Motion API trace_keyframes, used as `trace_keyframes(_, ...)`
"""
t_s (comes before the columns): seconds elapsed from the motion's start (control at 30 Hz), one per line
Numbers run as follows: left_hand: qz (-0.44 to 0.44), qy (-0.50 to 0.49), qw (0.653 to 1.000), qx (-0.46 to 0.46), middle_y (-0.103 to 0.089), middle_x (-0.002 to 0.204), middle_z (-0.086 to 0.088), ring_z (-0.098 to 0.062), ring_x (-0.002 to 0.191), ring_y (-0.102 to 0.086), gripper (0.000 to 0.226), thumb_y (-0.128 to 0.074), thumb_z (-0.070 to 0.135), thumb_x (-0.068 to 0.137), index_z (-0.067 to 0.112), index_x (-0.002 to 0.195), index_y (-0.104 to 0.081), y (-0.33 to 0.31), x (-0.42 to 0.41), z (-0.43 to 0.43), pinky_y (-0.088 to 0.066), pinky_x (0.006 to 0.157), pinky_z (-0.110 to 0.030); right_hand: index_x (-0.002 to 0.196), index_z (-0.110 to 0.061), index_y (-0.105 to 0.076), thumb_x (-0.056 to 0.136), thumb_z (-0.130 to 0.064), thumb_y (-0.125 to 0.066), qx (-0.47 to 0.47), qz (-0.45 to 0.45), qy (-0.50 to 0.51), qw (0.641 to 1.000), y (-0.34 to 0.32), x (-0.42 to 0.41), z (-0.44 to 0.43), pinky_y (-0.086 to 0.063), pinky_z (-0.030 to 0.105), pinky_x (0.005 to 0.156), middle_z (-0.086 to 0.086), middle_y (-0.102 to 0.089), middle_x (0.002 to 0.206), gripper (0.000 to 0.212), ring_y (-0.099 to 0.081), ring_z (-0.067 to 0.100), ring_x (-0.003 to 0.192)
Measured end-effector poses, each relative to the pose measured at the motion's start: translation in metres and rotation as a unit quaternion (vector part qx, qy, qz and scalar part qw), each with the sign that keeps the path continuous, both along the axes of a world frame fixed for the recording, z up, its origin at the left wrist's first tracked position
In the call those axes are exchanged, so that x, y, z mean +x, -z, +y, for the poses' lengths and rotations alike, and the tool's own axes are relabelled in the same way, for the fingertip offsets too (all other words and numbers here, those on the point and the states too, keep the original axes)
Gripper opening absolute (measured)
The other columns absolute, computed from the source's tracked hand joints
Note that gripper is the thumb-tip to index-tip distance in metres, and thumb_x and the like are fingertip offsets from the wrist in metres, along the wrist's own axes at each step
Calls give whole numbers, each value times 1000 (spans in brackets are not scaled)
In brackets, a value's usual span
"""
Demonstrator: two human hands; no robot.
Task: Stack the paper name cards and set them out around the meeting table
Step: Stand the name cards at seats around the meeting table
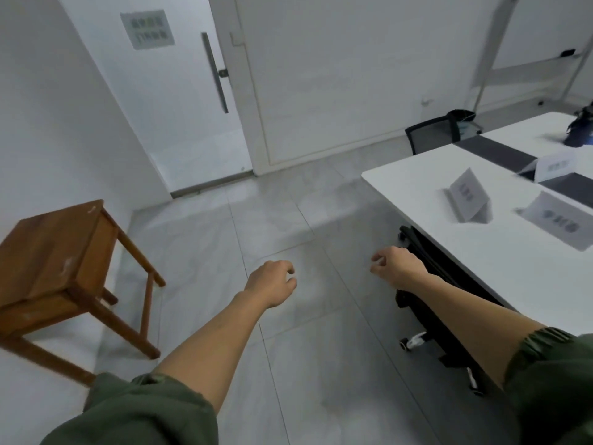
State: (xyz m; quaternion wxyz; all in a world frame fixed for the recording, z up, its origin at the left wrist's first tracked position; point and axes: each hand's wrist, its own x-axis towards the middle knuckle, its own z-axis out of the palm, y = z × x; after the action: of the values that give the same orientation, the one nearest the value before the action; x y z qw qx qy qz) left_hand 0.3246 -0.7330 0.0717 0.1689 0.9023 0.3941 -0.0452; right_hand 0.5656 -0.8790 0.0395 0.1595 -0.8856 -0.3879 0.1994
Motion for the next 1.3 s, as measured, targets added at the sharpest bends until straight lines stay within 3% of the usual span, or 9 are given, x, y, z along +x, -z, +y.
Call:
trace_keyframes(0.23, 0, 45, 999, -9, -64, 119, -8, -26, 106, -60, 37, -48, 32, 96, 17, 129, -57, 12, 96, 129, -50, 89, -37, 124, -23, -62, 91, -38, -59, -4, -2, 25, 1000, 11, 79, 109, -51, 31, 84, -2, -69, 118, 37, -64, 20, 104)
trace_keyframes(0.43, 3, 133, 991, -3, -65, 116, -9, -28, 104, -60, 35, -48, 31, 95, 16, 124, -60, 15, 198, 245, -51, 86, -36, 120, -25, -64, 89, -38, -59, -12, 1, 111, 994, 18, 160, 187, -49, 32, 89, -2, -66, 121, 34, -60, 22, 108)
trace_keyframes(0.57, -1, 189, 982, 14, -66, 118, -10, -29, 107, -60, 35, -49, 32, 94, 17, 123, -61, 4, 282, 308, -50, 88, -35, 118, -27, -65, 89, -38, -61, 13, 2, 181, 983, 9, 208, 223, -44, 29, 82, -2, -66, 119, 32, -59, 22, 106)
trace_keyframes(0.97, 26, 344, 938, -34, -63, 124, -10, -29, 112, -59, 37, -50, 32, 96, 15, 128, -58, 47, 523, 324, -47, 90, -33, 114, -25, -66, 88, -41, -64, 12, 43, 354, 934, 48, 386, 201, -51, 33, 86, -7, -68, 94, 31, -62, 14, 89)
trace_keyframes(1.2, 65, 389, 917, -53, -63, 121, -5, -24, 113, -55, 37, -47, 34, 95, 21, 129, -55, 66, 652, 323, -47, 93, -37, 123, -21, -64, 91, -37, -61, 3, 18, 410, 912, 56, 493, 180, -50, 34, 91, 2, -66, 123, 36, -62, 24, 107)
trace_keyframes(1.3, 89, 409, 906, -62, -63, 121, -4, -23, 112, -56, 38, -47, 34, 95, 21, 130, -54, 80, 695, 317, -47, 92, -36, 124, -24, -63, 90, -39, -62, -12, 11, 455, 890, 60, 522, 168, -54, 36, 87, 3, -68, 120, 37, -65, 24, 100)
